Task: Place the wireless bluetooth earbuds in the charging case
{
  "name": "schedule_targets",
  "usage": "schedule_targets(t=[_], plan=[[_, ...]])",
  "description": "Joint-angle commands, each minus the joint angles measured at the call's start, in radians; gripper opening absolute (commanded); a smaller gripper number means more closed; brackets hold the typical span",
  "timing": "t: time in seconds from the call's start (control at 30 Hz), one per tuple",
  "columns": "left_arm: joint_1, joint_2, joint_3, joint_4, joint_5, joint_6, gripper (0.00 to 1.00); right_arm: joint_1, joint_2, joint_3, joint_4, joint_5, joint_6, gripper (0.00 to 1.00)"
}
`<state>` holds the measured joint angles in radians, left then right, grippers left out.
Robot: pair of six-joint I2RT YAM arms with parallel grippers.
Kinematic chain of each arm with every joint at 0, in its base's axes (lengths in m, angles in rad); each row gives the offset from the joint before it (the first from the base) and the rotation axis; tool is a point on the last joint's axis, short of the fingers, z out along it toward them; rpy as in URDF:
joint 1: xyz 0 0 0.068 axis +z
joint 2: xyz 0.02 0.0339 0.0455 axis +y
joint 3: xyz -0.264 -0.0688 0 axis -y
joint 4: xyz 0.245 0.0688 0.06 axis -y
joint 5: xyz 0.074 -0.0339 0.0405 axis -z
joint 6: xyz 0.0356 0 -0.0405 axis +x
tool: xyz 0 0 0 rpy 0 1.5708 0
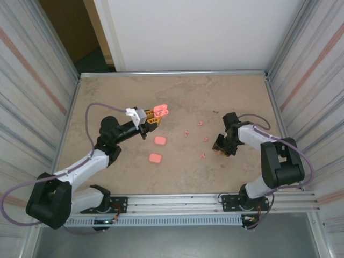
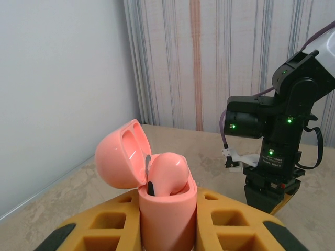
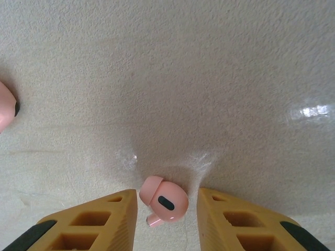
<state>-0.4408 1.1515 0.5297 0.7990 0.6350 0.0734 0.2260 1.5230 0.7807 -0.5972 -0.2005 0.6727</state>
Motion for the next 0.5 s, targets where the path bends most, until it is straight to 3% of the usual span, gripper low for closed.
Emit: schedule_targets(t=[0.0,0.47], plan=[[-0.007,-0.014,0.010,0.002,0.017,0.020,0.00,0.022,0.031,0.025,0.014,0.009,-0.007,0.33],[-0.006,-0.016,0.015,-0.004,0.015,0.025,0.00,0.020,-0.018,0.044,-0.013,0.025,-0.010,0.36]])
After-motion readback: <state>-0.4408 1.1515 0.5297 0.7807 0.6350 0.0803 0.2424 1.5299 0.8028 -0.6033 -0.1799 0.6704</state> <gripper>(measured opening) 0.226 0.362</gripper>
